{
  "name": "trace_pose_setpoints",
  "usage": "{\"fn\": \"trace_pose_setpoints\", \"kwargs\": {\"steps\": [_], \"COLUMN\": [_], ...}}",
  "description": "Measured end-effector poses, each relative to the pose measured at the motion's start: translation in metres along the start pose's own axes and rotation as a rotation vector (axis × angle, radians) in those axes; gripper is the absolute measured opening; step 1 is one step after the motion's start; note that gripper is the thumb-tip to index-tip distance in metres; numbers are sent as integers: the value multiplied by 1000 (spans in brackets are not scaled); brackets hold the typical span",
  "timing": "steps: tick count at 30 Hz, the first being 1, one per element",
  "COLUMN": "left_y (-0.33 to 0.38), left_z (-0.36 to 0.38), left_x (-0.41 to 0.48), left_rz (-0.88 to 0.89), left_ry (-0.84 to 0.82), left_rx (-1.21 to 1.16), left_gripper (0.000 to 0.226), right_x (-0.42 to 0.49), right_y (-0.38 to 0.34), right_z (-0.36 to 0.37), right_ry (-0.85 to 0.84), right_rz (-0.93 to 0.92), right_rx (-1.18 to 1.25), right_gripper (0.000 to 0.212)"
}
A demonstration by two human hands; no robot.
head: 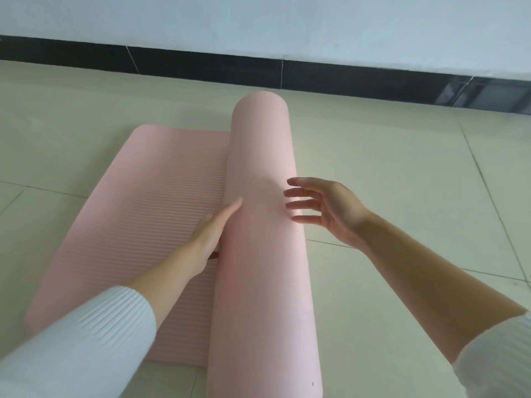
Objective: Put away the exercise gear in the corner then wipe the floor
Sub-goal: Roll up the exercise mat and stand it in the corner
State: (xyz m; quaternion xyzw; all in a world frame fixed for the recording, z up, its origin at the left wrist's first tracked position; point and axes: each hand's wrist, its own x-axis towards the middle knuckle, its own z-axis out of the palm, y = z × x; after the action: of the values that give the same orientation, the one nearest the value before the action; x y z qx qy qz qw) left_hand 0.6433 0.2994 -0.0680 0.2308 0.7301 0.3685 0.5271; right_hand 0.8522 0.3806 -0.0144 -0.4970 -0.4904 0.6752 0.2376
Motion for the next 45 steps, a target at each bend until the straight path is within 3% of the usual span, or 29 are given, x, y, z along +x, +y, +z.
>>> {"fn": "trace_pose_setpoints", "kwargs": {"steps": [2,4,5,9,11,13,14,17,21,22,24,26,34,37,41,45], "left_y": [-6,-9,-8,2,3,2,2,5,-1,-1,2,10,31,34,31,24], "left_z": [-21,-40,-49,-76,-87,-98,-103,-120,-130,-129,-123,-110,0,59,139,186], "left_x": [0,4,7,11,10,9,10,10,9,8,11,10,1,-5,-23,-29], "left_rz": [-17,10,48,349,358,271,231,126,5,11,85,131,236,245,242,225], "left_ry": [-54,51,140,400,361,253,228,244,137,129,109,79,-90,-204,-351,-381], "left_rx": [51,35,31,112,158,277,323,284,194,185,190,205,223,250,270,373], "left_gripper": [53,58,61,32,26,53,56,51,22,22,43,62,71,77,82,89], "right_x": [10,13,15,20,29,34,37,42,42,42,42,38,9,-9,-43,-60], "right_y": [4,11,14,4,6,12,16,27,40,42,42,40,35,35,38,43], "right_z": [17,42,53,74,82,95,102,118,138,139,132,116,8,-47,-117,-158], "right_ry": [140,212,182,-36,12,35,23,36,-107,-112,-96,-100,113,243,378,426], "right_rz": [-14,-29,-39,-2,4,6,-7,28,238,250,251,247,255,271,319,357], "right_rx": [-137,-442,-467,-16,-38,-160,-191,-205,-109,-70,-13,6,-43,-75,-121,-148], "right_gripper": [21,22,24,22,21,22,24,43,71,73,65,48,23,24,39,28]}}
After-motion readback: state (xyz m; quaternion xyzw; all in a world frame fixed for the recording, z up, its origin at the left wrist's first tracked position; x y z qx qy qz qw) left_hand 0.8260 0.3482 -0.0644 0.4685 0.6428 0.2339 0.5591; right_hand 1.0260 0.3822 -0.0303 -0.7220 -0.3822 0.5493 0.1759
